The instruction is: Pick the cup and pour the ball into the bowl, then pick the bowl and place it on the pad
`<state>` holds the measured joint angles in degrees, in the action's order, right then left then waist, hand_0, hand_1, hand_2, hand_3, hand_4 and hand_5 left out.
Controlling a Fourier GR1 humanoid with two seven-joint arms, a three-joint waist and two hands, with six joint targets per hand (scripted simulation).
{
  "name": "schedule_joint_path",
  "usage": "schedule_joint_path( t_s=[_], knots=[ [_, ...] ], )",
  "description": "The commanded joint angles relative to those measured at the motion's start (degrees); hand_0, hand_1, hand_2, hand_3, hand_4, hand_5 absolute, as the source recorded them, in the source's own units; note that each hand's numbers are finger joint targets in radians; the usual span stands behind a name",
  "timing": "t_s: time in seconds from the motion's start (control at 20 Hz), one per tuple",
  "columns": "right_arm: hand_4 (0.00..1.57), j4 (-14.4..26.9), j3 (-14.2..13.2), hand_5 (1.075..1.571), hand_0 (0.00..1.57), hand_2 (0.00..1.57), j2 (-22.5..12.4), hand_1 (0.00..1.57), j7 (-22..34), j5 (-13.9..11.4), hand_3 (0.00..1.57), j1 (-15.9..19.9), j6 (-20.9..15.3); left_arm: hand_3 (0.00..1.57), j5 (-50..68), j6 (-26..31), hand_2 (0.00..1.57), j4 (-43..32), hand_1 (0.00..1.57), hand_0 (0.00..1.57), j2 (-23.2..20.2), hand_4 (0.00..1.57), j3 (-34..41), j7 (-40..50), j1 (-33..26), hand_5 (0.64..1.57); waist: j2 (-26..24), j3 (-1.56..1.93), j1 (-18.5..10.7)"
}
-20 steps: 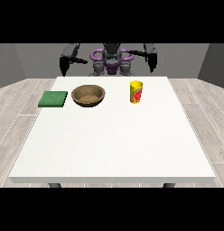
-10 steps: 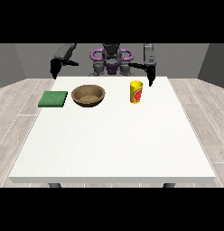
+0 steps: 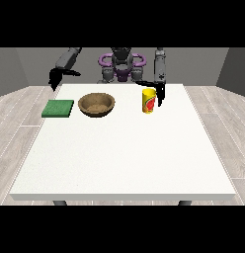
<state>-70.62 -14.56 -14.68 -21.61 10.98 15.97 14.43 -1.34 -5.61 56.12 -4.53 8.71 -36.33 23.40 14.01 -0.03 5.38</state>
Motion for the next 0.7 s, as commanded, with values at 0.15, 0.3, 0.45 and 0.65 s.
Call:
schedule_joint_path(
  t_s=[0.15,0.3,0.45,0.65],
  knots=[
    [0.00,2.4,-2.9,1.559,0.00,0.00,-3.9,0.00,-1.4,2.9,0.00,1.6,4.3,0.00,1.4,1.5,0.00,-10.6,0.00,0.00,-2.8,0.00,3.9,-9.9,2.4,1.219,2.8,0.00,1.1],
    [0.00,1.0,-1.8,1.561,0.00,0.00,-2.7,0.00,-0.4,2.7,0.00,4.3,2.8,1.57,-2.8,-6.8,1.57,-12.1,1.24,1.24,-4.7,0.47,4.0,-8.2,6.6,1.442,4.9,0.00,3.2],
    [0.00,2.1,-1.6,1.558,0.00,0.00,-2.6,0.00,-1.5,1.8,0.00,4.9,2.4,1.57,-10.3,-17.8,1.57,-12.2,1.31,1.31,-3.5,0.81,0.7,-9.3,4.5,1.515,5.3,0.04,3.5],
    [0.00,5.0,-4.7,1.557,0.00,0.00,-8.5,0.00,-1.2,4.4,0.00,4.5,7.8,1.57,-11.3,-22.2,1.57,-14.8,1.33,1.33,-2.3,0.86,1.0,-6.1,7.0,1.509,4.7,0.04,5.9]
  ],
)
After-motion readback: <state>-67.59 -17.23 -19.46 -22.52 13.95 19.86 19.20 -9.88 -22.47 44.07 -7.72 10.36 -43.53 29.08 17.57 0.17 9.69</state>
